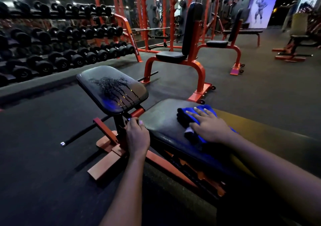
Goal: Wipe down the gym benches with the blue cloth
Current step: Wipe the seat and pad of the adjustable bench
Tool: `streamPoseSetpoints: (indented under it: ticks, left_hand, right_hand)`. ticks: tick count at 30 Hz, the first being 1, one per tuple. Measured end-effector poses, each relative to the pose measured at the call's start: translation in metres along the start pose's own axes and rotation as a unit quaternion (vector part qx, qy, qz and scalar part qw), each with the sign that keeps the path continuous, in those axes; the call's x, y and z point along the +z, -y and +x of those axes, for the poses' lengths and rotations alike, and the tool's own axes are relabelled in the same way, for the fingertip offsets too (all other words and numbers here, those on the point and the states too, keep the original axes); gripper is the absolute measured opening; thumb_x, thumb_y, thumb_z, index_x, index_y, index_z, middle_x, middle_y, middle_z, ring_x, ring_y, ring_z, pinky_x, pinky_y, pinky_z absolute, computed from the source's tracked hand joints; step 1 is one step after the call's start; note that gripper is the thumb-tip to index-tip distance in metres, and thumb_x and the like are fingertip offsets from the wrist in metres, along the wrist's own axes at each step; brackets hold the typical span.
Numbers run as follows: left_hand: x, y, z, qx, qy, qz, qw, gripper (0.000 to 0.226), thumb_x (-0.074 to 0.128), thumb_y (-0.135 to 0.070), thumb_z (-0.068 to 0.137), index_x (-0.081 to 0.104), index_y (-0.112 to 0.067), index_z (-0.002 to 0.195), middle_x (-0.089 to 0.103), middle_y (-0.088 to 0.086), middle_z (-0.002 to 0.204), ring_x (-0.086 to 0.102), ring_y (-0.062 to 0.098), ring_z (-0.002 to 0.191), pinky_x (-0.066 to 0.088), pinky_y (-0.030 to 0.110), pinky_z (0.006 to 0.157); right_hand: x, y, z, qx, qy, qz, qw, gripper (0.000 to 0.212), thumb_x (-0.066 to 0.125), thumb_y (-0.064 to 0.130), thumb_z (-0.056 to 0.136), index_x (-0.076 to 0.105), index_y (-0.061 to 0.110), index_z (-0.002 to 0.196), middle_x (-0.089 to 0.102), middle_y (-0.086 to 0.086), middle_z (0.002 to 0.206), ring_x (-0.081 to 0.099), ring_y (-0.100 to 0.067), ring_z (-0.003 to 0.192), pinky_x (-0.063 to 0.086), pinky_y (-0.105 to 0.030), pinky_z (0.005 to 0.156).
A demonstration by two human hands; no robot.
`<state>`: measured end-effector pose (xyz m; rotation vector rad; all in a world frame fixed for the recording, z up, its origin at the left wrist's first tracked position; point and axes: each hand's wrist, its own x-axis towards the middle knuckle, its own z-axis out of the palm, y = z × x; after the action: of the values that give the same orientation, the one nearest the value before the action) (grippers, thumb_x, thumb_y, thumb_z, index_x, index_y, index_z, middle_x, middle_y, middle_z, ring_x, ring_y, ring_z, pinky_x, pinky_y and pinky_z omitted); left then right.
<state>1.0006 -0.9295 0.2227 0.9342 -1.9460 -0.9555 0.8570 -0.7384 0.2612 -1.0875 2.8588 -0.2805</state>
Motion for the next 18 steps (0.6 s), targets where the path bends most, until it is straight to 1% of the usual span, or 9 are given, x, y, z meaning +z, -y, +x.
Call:
streamPoseSetpoints:
  ticks: [3, 5, 7, 8, 10, 12, 14, 16, 18]
  left_hand:
    - [-0.002, 0.005, 0.002, 0.009, 0.018, 0.012, 1.000, 0.030, 0.043, -0.017, 0.102, 0.055, -0.005, 0.126, 0.055, 0.018, 0.126, 0.052, 0.033, 0.114, 0.038, 0.033, 0.091]
    - [-0.005, 0.009, 0.005, 0.014, 0.046, 0.022, 0.999, 0.035, 0.042, -0.019, 0.103, 0.051, -0.006, 0.134, 0.052, 0.018, 0.134, 0.050, 0.031, 0.121, 0.036, 0.030, 0.095]
    - [-0.010, 0.013, 0.007, 0.015, 0.078, 0.029, 0.996, 0.038, 0.040, -0.021, 0.104, 0.047, -0.011, 0.140, 0.048, 0.015, 0.140, 0.048, 0.029, 0.125, 0.035, 0.029, 0.097]
    - [-0.011, 0.017, 0.009, 0.009, 0.092, 0.025, 0.995, 0.038, 0.039, -0.022, 0.104, 0.045, -0.014, 0.141, 0.048, 0.015, 0.141, 0.048, 0.029, 0.125, 0.035, 0.031, 0.099]
    - [-0.017, 0.025, 0.008, -0.013, 0.114, 0.003, 0.993, 0.039, 0.039, -0.022, 0.104, 0.044, -0.019, 0.143, 0.047, 0.014, 0.143, 0.046, 0.029, 0.127, 0.036, 0.036, 0.104]
    - [-0.021, 0.029, 0.006, -0.026, 0.112, -0.021, 0.993, 0.039, 0.040, -0.020, 0.104, 0.041, -0.020, 0.143, 0.047, 0.011, 0.145, 0.045, 0.027, 0.130, 0.033, 0.031, 0.101]
    - [-0.024, 0.031, 0.007, -0.030, 0.101, -0.047, 0.993, 0.039, 0.044, -0.014, 0.102, 0.037, -0.015, 0.141, 0.048, 0.007, 0.147, 0.045, 0.024, 0.132, 0.029, 0.022, 0.097]
    - [-0.027, 0.032, 0.010, -0.018, 0.121, -0.061, 0.991, 0.041, 0.044, -0.010, 0.102, 0.032, -0.012, 0.141, 0.044, 0.005, 0.150, 0.041, 0.020, 0.136, 0.025, 0.015, 0.096]
    - [-0.030, 0.038, 0.011, -0.012, 0.147, -0.072, 0.986, 0.047, 0.043, -0.010, 0.102, 0.027, -0.015, 0.146, 0.037, 0.003, 0.155, 0.035, 0.016, 0.141, 0.023, 0.016, 0.102]
  right_hand:
    - [-0.007, -0.026, 0.040, 0.034, 0.022, -0.004, 0.999, 0.073, 0.018, 0.063, 0.082, 0.011, 0.047, 0.153, 0.009, 0.004, 0.165, 0.010, -0.022, 0.152, 0.014, -0.050, 0.121]
    - [-0.015, -0.016, 0.076, 0.066, 0.015, -0.003, 0.998, 0.066, 0.026, 0.058, 0.088, 0.018, 0.043, 0.153, 0.016, 0.004, 0.164, 0.021, -0.025, 0.149, 0.020, -0.051, 0.119]
    - [-0.017, 0.014, 0.106, 0.050, 0.010, -0.008, 0.999, 0.058, 0.034, 0.048, 0.094, 0.028, 0.040, 0.151, 0.021, 0.007, 0.163, 0.028, -0.025, 0.146, 0.024, -0.050, 0.116]
    - [-0.017, 0.033, 0.115, 0.026, 0.016, -0.011, 0.999, 0.057, 0.035, 0.046, 0.095, 0.029, 0.039, 0.151, 0.020, 0.008, 0.163, 0.027, -0.024, 0.147, 0.023, -0.050, 0.117]
    - [-0.009, 0.072, 0.116, -0.041, 0.050, -0.017, 0.998, 0.056, 0.036, 0.044, 0.097, 0.027, 0.038, 0.152, 0.016, 0.012, 0.163, 0.017, -0.022, 0.150, 0.017, -0.051, 0.119]
    - [0.000, 0.094, 0.094, -0.109, 0.072, -0.018, 0.991, 0.054, 0.037, 0.040, 0.099, 0.027, 0.039, 0.152, 0.015, 0.014, 0.163, 0.011, -0.019, 0.151, 0.013, -0.050, 0.120]
    - [0.006, 0.090, 0.058, -0.155, 0.052, 0.005, 0.987, 0.052, 0.037, 0.039, 0.100, 0.028, 0.043, 0.151, 0.014, 0.015, 0.163, 0.008, -0.017, 0.151, 0.014, -0.050, 0.120]
    - [0.007, 0.064, 0.044, -0.157, 0.036, 0.021, 0.987, 0.052, 0.038, 0.039, 0.101, 0.026, 0.042, 0.152, 0.012, 0.012, 0.163, 0.006, -0.016, 0.151, 0.011, -0.047, 0.122]
    - [0.000, 0.036, 0.066, -0.099, 0.051, -0.003, 0.994, 0.055, 0.033, 0.043, 0.100, 0.023, 0.037, 0.154, 0.011, 0.007, 0.164, 0.007, -0.020, 0.152, 0.006, -0.043, 0.123]
